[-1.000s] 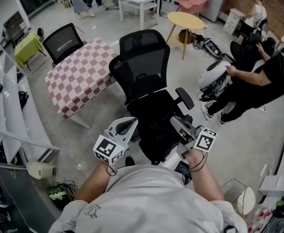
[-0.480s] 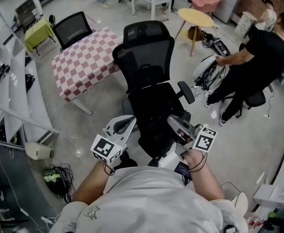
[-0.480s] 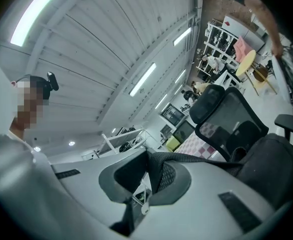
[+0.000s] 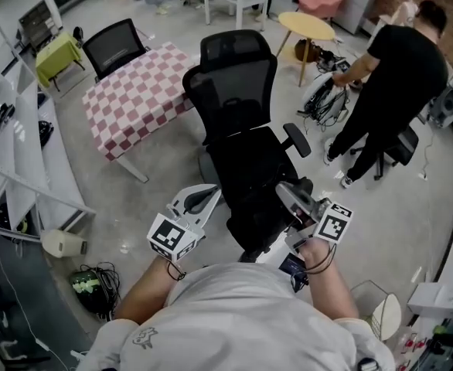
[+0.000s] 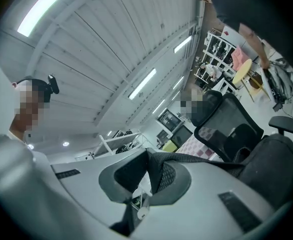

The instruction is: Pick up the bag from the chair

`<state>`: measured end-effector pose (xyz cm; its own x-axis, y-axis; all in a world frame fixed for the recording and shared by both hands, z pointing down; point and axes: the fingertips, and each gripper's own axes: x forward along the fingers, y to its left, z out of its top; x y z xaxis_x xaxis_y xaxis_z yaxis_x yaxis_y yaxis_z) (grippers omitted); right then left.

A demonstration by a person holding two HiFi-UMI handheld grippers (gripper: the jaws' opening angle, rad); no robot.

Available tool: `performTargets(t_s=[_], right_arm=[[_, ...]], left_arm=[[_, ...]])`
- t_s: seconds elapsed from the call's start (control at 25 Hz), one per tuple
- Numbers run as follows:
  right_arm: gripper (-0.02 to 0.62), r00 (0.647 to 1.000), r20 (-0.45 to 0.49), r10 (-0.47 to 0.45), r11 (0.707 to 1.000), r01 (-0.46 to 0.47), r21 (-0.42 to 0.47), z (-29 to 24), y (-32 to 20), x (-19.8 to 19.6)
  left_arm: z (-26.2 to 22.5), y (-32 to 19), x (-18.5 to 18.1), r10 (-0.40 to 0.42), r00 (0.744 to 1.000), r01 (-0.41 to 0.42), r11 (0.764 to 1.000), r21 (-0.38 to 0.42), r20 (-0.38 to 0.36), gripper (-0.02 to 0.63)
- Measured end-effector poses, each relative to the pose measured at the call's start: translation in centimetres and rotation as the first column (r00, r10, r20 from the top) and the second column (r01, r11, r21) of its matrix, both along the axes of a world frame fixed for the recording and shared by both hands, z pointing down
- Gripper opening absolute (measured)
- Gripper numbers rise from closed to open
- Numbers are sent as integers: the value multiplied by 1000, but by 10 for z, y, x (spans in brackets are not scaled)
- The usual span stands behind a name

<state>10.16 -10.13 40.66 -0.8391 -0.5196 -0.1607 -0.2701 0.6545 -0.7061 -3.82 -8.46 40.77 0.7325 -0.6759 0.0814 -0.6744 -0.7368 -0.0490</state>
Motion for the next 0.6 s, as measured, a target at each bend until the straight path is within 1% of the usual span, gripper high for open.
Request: performTargets(t_s=[0.12, 0.28, 0.4, 0.6], right_arm=[[32, 999, 1, 40, 999, -40, -11, 1, 17, -10], [32, 997, -8, 81, 996, -81, 23, -6, 45, -29], [32, 994, 11, 107, 994, -107, 7, -5, 67, -39], [32, 992, 24, 127, 991, -128, 37, -18, 98, -61]], left_arm=[[-1, 19, -15, 30, 1000, -30, 1000, 3, -3, 12], [-1, 47, -39, 63, 998, -63, 998, 1, 0, 12], [-2, 68, -55, 77, 997, -77, 997, 7, 2, 12], [-1, 95, -80, 95, 995, -95, 995, 7, -2, 12]])
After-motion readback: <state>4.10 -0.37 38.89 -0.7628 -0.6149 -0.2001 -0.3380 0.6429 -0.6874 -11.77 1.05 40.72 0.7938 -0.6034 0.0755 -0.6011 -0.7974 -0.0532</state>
